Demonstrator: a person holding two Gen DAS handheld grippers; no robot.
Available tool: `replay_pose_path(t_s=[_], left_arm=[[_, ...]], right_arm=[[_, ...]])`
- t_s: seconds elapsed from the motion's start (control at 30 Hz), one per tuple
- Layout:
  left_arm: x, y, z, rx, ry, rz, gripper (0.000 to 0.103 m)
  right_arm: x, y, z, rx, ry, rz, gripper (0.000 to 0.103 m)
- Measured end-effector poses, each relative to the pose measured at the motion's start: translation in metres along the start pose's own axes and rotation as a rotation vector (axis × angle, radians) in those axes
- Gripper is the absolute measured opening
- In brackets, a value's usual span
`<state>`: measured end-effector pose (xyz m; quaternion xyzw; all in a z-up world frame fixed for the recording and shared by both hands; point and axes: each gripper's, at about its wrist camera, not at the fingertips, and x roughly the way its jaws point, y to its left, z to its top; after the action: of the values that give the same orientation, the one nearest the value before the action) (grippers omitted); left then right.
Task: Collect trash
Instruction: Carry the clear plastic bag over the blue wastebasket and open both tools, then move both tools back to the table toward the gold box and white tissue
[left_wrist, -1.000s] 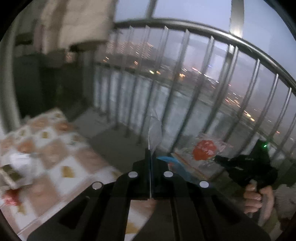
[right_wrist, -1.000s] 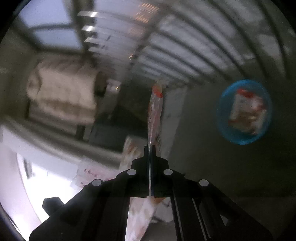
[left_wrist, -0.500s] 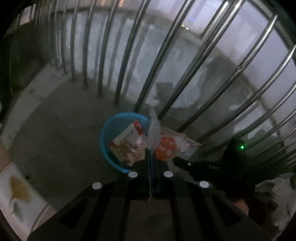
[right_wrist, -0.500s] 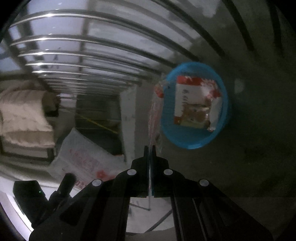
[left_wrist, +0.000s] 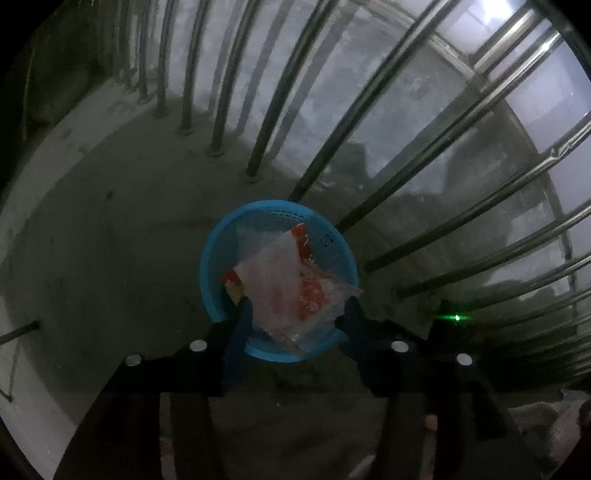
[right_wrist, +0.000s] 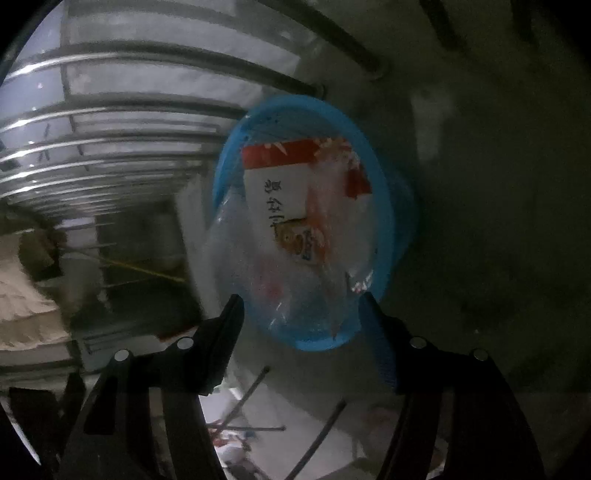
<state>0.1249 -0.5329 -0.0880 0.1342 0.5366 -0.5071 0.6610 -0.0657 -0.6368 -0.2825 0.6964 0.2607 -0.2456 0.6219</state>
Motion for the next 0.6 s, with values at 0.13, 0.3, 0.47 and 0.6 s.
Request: replay_pose_path(t_s=[0.13,0.3,0.47,0.6], left_arm=[[-0.009,0.007,-0.005,-0.004,-0.004,0.022,0.053],[-0.040,0.008,-0.019,-0.001,-0.023,0.000,0.053],[-0.096,0.015,-0.042,-0.011,-0.095,-0.013,0.060],[-0.149,0.030,-0.068,-0.012,-0.159,-0.017,0.065]], right_arm=[[-0.017,-0.008,-0.009,-0.019,-0.026,-0.015,0.064],[-0.042,-0.008,-0.020,-0.048,-0.075,-0.037,0.072],[-0.065,0.011,-0.034,-0.124,-0.120,-0.033,0.074],[-0.080,0.046,-0.050,-0.252,-0.134,-0.021,0.074]])
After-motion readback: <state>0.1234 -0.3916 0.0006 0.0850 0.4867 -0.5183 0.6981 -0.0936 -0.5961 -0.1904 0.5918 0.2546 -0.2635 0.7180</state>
